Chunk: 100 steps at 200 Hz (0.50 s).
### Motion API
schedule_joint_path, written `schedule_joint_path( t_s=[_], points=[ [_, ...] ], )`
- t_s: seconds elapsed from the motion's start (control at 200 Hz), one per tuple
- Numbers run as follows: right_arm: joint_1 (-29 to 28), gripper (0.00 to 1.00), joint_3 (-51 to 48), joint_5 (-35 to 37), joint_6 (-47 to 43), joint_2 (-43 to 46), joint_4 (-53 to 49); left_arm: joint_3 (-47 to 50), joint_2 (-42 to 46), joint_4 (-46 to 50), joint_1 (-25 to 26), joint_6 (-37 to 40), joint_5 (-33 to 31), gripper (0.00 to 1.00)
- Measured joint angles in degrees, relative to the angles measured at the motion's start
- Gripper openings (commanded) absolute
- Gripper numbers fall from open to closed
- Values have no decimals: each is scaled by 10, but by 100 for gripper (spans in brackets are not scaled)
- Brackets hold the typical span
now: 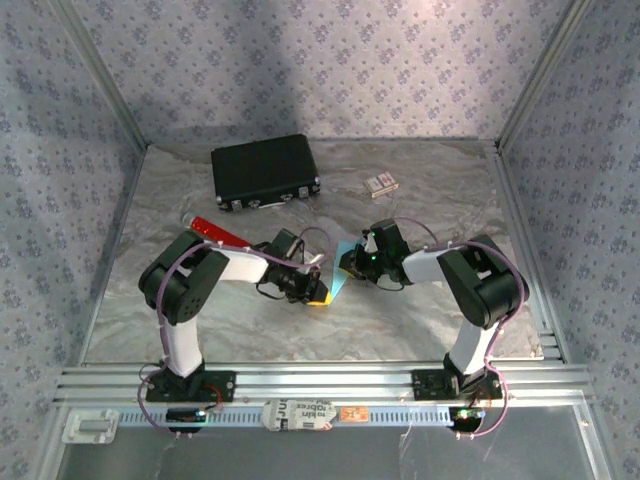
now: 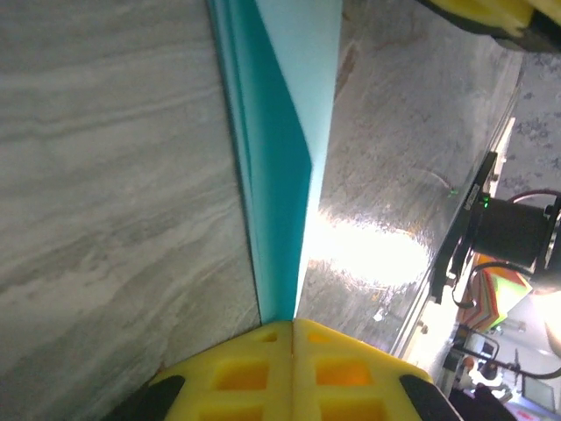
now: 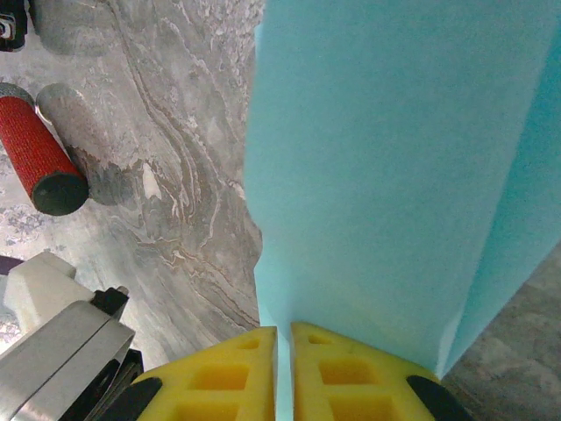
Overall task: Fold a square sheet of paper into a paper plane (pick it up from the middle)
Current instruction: Fold the wing for the fifth time at the center of the table.
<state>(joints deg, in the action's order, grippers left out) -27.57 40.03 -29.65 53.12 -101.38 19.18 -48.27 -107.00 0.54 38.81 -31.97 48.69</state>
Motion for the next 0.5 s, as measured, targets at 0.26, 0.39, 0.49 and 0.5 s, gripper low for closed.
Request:
schedule_joint_path(
  t_s=[0.26,0.39,0.49,0.5],
  points=[
    [0,14,1,0,0,0,-2,1,1,1,0,0,-1,0],
    [0,14,1,0,0,0,-2,4,4,3,1,4,-1,0],
    [0,14,1,0,0,0,-2,11,8,2,1,5,-1,1],
    [0,14,1,0,0,0,-2,12,9,1,2,5,-1,1]
  ],
)
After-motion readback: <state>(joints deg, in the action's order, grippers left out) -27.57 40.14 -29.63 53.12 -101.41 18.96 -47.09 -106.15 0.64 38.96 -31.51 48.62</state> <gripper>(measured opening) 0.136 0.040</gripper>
